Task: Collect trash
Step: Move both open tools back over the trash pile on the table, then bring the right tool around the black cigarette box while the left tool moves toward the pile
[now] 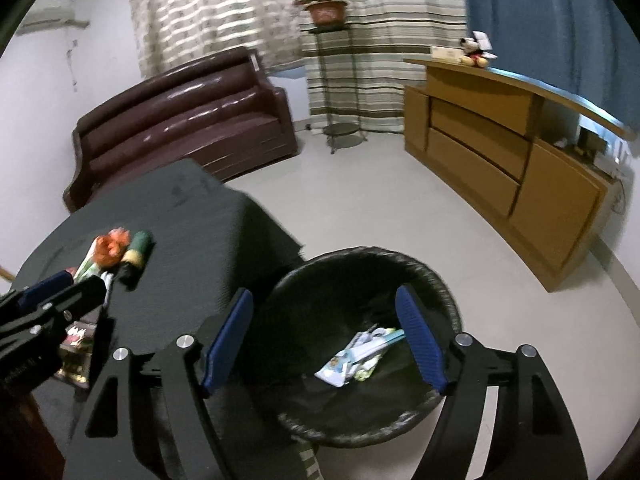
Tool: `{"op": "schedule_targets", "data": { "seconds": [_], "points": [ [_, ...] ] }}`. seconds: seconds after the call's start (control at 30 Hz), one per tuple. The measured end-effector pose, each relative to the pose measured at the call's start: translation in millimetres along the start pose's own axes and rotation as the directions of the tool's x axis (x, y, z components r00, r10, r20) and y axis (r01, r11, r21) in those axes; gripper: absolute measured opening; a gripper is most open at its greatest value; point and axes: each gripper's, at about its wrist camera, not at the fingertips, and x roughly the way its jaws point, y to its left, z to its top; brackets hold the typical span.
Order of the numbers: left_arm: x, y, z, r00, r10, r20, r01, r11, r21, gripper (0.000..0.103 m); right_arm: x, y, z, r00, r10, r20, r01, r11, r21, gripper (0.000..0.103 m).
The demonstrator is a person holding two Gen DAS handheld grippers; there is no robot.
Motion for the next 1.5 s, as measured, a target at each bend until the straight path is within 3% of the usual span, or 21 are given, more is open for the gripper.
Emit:
{"op": "schedule_targets", "data": {
  "seconds": [0.47, 0.83, 1.07, 1.5],
  "points": [
    [-44, 113, -37, 0.981, 0.195, -0.005, -0.194, 0.972, -0.134, 0.067, -16, 95, -12, 0.982, 0.185, -0.046, -0.188, 0.978, -0.094, 0.075],
    [-59, 176, -65, 0.961, 0.275, -0.04, -0.277, 0.938, -0.208, 0.068, -16, 155, -27, 0.959, 0.265, -0.103, -0.279, 0.949, -0.15, 0.077],
    [-61, 197, -72, 0.957, 0.284, -0.055, -0.289, 0.926, -0.244, 0.068, -8, 173, -32, 0.957, 0.259, -0.131, -0.279, 0.945, -0.172, 0.077],
    [-52, 193, -73, 0.967, 0.246, -0.065, -0.254, 0.934, -0.249, 0.068, 8, 173, -41, 0.946, 0.249, -0.206, -0.283, 0.946, -0.155, 0.076]
  ]
}}
